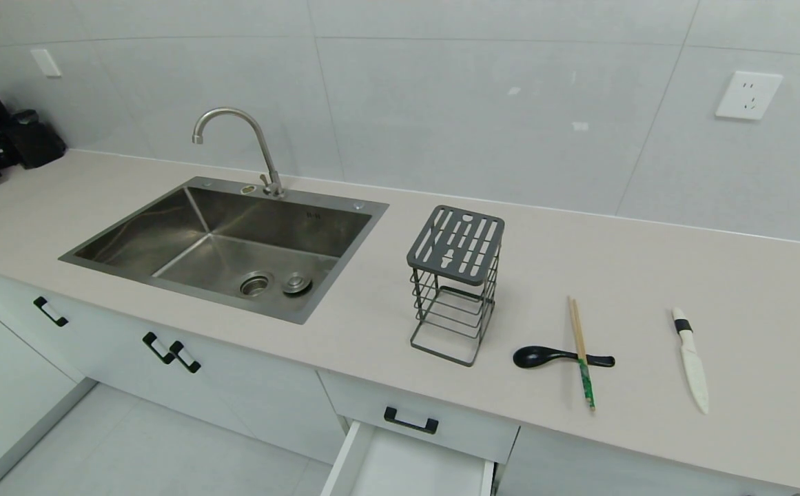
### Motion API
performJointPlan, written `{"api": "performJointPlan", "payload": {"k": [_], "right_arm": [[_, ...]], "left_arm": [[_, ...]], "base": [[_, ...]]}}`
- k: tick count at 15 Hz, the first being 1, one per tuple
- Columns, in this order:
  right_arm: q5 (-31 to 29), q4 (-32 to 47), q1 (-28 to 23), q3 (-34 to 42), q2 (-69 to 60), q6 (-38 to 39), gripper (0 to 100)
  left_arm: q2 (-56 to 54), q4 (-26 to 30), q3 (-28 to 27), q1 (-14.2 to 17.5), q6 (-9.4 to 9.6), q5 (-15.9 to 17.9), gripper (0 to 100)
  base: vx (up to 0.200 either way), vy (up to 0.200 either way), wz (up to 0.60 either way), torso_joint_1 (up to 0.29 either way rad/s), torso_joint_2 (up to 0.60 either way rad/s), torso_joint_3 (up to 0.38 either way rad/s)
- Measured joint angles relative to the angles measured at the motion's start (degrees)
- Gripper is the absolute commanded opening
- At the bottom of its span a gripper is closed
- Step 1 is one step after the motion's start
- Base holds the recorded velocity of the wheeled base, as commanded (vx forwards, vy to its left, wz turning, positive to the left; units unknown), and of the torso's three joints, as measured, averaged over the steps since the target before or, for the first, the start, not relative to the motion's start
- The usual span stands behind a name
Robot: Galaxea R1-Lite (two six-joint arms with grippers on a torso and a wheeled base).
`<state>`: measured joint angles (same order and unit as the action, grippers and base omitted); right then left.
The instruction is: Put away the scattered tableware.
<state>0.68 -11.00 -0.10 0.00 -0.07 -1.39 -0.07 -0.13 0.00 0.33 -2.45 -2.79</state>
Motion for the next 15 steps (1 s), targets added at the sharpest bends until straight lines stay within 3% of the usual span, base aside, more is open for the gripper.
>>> {"api": "performJointPlan", "payload": {"k": [3,9,12,15], "right_arm": [[10.37,1.61,0.05,-0.24,0.54,-0.24,100],[19.19,7.50,1.15,-7.96,18.09,-2.84,100],[19.85,7.50,2.79,-13.62,32.16,-3.54,100],[12.92,6.64,4.12,-18.87,42.83,-7.08,100]], "left_arm": [[0.00,0.00,0.00,0.00,0.02,0.00,100],[0.00,0.00,0.00,0.00,0.00,0.01,100],[0.00,-0.02,0.00,0.00,0.00,0.01,100],[0.00,-0.02,0.00,0.00,0.00,0.01,100]], "base": [[0.000,0.000,0.00,0.000,0.00,0.000],[0.000,0.000,0.00,0.000,0.00,0.000],[0.000,0.000,0.00,0.000,0.00,0.000],[0.000,0.000,0.00,0.000,0.00,0.000]]}}
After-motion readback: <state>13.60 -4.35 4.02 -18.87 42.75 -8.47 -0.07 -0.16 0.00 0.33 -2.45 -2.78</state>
